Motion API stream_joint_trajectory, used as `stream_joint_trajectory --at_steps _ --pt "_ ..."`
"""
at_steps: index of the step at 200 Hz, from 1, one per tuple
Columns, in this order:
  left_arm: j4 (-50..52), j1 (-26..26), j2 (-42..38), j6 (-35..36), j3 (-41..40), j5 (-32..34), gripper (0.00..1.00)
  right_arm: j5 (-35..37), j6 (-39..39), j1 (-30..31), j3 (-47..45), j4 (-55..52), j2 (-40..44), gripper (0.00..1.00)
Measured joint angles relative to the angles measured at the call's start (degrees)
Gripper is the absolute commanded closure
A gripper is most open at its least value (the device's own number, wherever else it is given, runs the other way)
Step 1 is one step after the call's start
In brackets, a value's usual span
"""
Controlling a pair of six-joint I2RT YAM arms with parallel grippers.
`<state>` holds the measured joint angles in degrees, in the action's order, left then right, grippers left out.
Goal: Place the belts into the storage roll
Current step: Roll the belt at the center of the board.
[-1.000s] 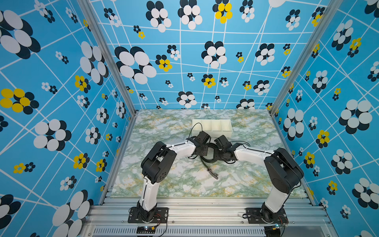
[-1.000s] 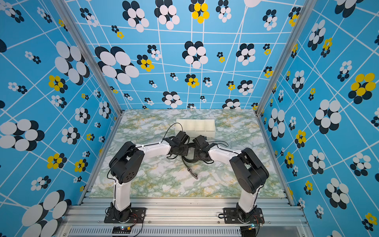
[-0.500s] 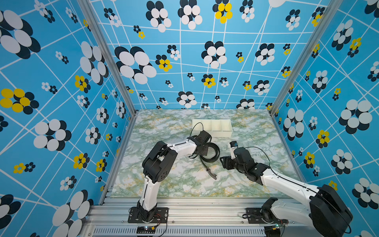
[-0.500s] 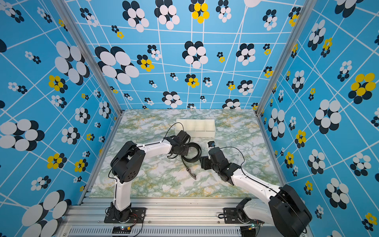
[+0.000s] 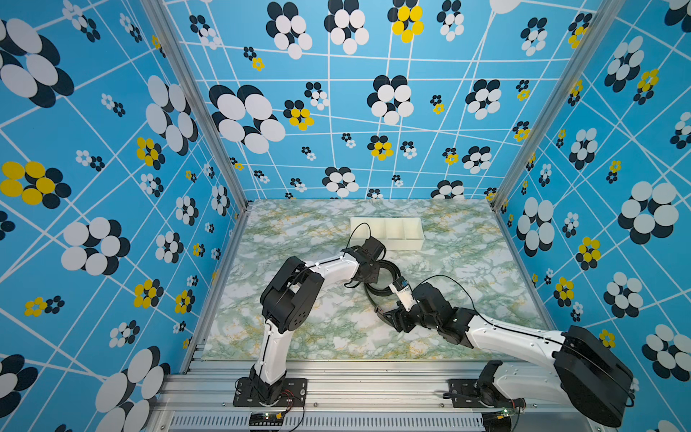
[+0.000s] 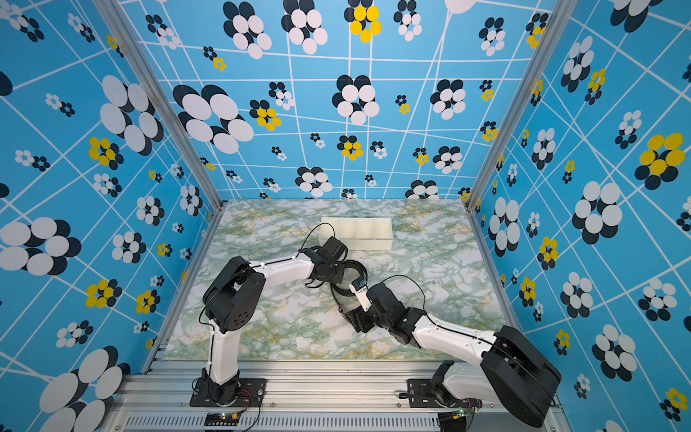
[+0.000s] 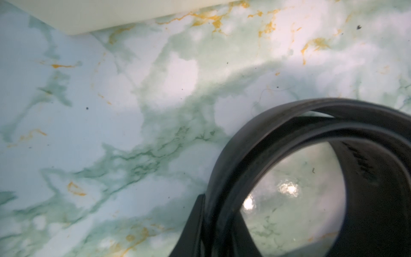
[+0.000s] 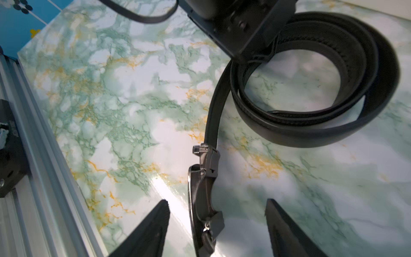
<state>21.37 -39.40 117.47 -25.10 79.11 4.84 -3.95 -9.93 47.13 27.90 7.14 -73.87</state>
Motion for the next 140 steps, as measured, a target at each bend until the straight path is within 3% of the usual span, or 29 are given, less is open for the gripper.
stream_joint_trajectory --at_steps 80,140 --pt "1.31 0.00 1.70 0.74 2.71 -0.98 0.83 3.21 2.60 2.51 3.06 1.22 -9.03 0.32" --pt "1.36 0.07 2.34 1.27 3.67 -1.55 0.83 3.48 3.52 2.78 5.46 3.39 -14.49 0.49"
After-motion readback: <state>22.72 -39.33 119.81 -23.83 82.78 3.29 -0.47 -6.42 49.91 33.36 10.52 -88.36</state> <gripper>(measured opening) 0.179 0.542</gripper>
